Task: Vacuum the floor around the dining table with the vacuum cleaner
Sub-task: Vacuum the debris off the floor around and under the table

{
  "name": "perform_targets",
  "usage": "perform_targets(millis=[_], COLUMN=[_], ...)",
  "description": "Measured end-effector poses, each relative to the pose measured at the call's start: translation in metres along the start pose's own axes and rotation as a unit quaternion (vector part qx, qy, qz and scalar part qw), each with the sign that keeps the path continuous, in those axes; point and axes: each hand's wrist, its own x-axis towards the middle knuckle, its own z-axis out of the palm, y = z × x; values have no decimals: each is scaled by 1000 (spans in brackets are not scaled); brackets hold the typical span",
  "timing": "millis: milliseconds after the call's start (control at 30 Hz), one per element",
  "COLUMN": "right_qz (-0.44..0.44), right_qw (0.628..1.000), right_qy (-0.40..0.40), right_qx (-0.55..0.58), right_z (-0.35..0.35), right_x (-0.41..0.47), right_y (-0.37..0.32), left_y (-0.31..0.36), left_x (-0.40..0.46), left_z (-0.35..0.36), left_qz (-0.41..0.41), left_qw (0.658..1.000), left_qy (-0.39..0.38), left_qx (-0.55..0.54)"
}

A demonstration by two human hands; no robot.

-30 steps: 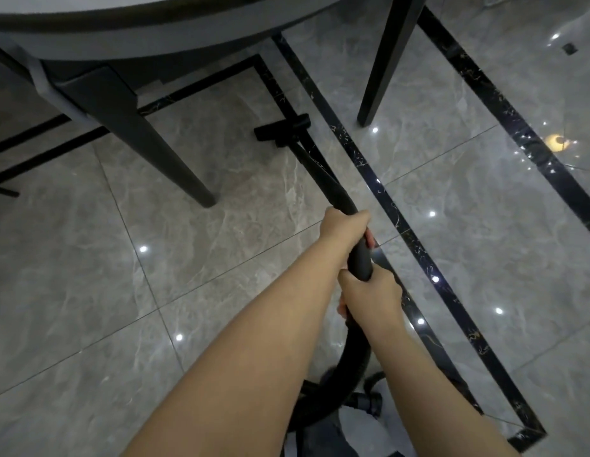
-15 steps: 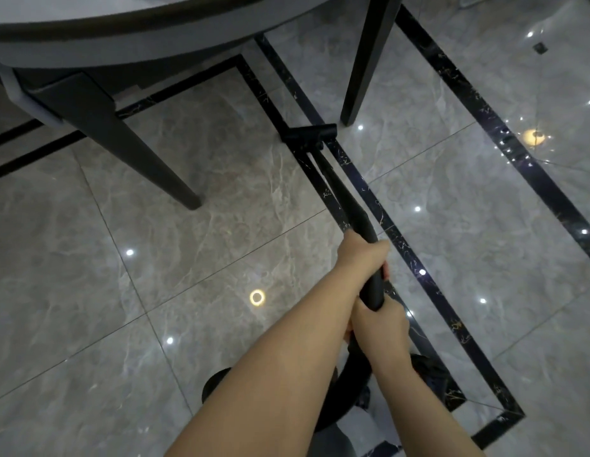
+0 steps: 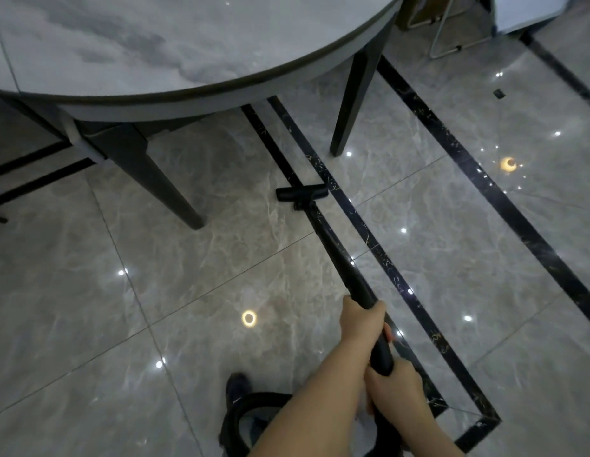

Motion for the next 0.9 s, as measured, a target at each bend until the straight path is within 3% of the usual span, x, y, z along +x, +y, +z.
perform_targets(millis=[233,600,767,900], right_qz=[-80,-62,-77,-95], right_qw=[996,998,996,994], right_qy=[-21,-35,-49,-53], right_qx=[44,-4,7,3], right_z=[-6,79,109,140], right_x=[-5,-91,-125,-123], right_y=[-39,14,-13,-29], left_y=[43,-52,-41,-36], left_x=[4,-61,-79,-78], left_z=[-28,-111,-167,-202], left_qz=[12,-34,-49,-40], left_qw=[999,985,984,985], left_qy=[-2,-43,-68,-44], left_qx=[-53,-161,-156,-162])
